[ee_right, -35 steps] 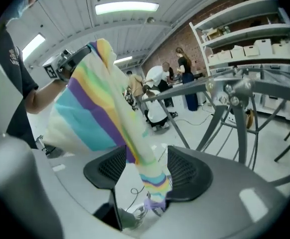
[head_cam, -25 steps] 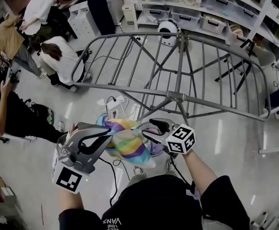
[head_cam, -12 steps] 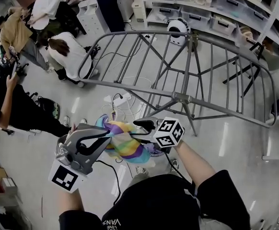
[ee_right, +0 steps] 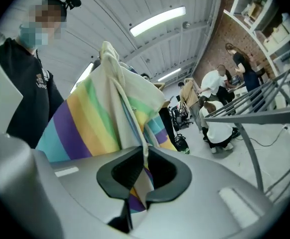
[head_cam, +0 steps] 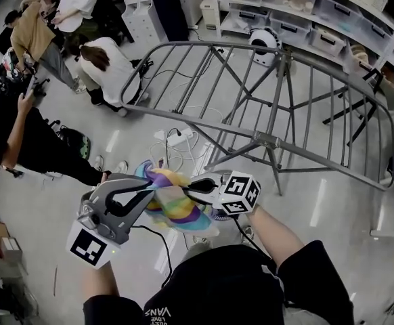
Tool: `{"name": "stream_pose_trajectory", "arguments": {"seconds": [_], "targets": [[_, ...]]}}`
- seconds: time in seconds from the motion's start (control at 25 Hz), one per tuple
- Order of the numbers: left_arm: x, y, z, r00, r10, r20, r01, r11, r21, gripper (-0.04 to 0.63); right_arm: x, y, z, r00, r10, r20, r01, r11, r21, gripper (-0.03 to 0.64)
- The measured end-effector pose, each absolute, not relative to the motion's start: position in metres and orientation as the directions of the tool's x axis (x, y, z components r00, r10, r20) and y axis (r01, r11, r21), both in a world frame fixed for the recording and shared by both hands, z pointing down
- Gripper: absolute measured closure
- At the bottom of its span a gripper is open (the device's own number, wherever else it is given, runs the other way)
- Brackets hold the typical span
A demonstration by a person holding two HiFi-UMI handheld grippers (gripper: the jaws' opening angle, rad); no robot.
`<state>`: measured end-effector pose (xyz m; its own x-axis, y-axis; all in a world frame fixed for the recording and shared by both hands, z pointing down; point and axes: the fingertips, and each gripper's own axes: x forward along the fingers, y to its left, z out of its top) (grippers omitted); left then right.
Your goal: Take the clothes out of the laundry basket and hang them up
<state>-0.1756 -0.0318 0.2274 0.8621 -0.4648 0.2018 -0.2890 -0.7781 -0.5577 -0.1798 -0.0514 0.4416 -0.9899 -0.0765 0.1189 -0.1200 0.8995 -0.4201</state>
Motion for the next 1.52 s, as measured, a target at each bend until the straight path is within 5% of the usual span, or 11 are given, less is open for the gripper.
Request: {"name": "stream_pose_trajectory", "arguments": {"seconds": [0.64,1.0,1.52], "targets": [[-0.212,-0.056,0.279,0.718,-0.666,0.204,-0.514,-0.704,-0.489,0.575,-0.074,-0.091,0.421,-0.83,-0.455,0.322,-0.536,0.811,-0.234,0.591],[-0.209,-0.046,0.34,0.633,-0.724,0.276,-0.626,-0.688,-0.369,0.575,-0.033,-0.097,0.363,-0.748,-0.613,0.255,-0.662,0.714,-0.228,0.591],[-0.144,-0.022,0.411,0.698,-0.666,0.262,-0.605,-0.745,-0.281,0.574,-0.037,-0.081,0.282,-0.789,-0.612,0.063,-0.6,0.743,-0.295,0.592]]}}
